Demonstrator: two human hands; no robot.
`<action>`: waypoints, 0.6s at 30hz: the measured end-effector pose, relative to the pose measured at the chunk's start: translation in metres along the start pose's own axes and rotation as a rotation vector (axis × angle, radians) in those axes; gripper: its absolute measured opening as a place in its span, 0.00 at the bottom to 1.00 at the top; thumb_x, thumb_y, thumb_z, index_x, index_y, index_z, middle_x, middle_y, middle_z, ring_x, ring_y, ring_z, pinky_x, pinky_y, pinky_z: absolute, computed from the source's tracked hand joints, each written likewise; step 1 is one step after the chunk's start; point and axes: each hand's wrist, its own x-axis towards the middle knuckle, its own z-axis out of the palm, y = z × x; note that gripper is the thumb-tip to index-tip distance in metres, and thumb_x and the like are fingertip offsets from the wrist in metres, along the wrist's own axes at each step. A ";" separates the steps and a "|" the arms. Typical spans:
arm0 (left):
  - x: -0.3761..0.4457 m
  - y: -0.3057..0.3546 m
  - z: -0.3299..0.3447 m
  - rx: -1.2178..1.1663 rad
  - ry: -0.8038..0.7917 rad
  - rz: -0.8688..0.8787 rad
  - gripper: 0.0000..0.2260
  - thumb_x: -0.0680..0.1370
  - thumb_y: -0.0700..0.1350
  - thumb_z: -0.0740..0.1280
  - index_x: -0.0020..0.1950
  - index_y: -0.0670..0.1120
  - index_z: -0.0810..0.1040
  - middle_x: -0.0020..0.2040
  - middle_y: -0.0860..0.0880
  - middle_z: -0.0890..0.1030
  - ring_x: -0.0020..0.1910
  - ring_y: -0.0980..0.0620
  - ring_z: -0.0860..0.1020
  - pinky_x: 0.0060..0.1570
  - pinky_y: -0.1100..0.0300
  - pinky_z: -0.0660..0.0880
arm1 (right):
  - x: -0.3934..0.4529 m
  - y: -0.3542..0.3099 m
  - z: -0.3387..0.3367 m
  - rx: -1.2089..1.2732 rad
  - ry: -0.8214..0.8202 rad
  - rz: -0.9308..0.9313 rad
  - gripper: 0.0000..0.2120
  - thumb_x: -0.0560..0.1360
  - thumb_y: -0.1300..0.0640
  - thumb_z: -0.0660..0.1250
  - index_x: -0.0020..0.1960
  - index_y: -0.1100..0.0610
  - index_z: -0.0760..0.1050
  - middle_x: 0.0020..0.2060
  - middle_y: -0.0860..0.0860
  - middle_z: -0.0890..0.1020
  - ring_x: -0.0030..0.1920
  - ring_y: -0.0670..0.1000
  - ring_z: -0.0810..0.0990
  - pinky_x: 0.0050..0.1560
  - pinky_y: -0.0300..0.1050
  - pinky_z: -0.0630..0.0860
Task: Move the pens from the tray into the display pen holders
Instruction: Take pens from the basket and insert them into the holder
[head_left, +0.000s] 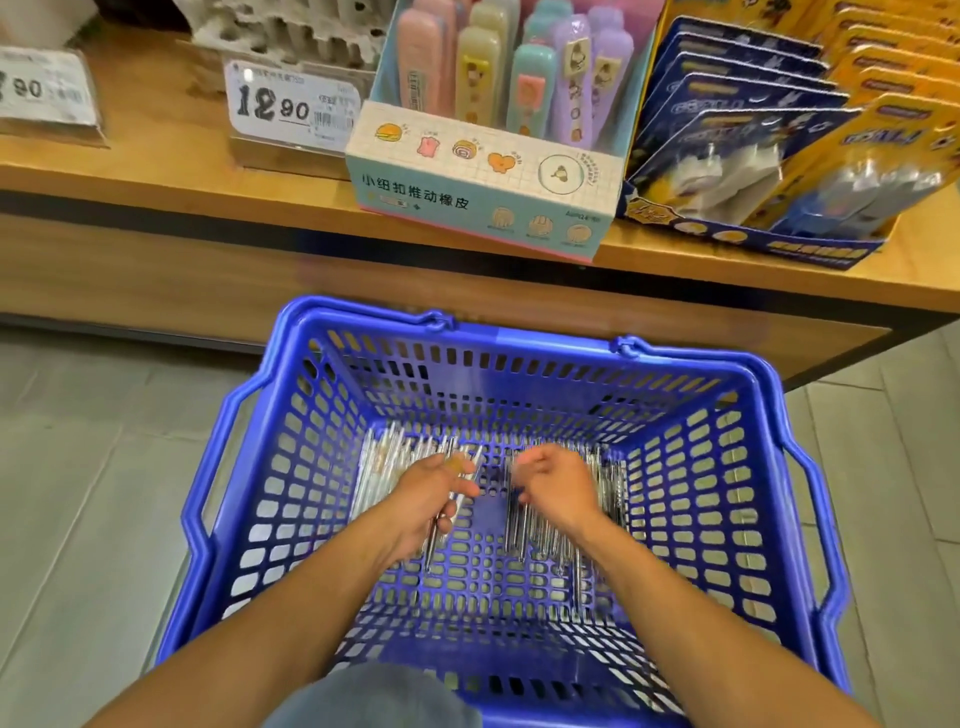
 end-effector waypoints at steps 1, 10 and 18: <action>0.001 0.000 -0.001 -0.006 0.008 -0.003 0.09 0.84 0.41 0.59 0.60 0.42 0.77 0.47 0.44 0.82 0.29 0.55 0.67 0.23 0.64 0.65 | 0.005 0.009 -0.009 -0.121 0.088 0.057 0.05 0.78 0.61 0.65 0.46 0.53 0.78 0.41 0.48 0.82 0.36 0.47 0.81 0.37 0.39 0.79; 0.004 -0.003 -0.007 -0.042 0.061 -0.006 0.08 0.84 0.43 0.58 0.57 0.44 0.77 0.47 0.45 0.82 0.30 0.55 0.67 0.23 0.64 0.65 | 0.004 0.065 -0.027 -0.702 0.109 0.163 0.20 0.79 0.62 0.63 0.70 0.59 0.65 0.43 0.53 0.81 0.40 0.51 0.80 0.34 0.39 0.75; 0.008 -0.007 -0.008 -0.053 0.074 -0.015 0.09 0.84 0.43 0.58 0.59 0.43 0.76 0.50 0.43 0.83 0.32 0.53 0.71 0.24 0.64 0.68 | 0.006 0.056 -0.027 -0.568 0.122 0.219 0.21 0.78 0.58 0.67 0.68 0.60 0.66 0.37 0.49 0.76 0.31 0.46 0.76 0.22 0.34 0.66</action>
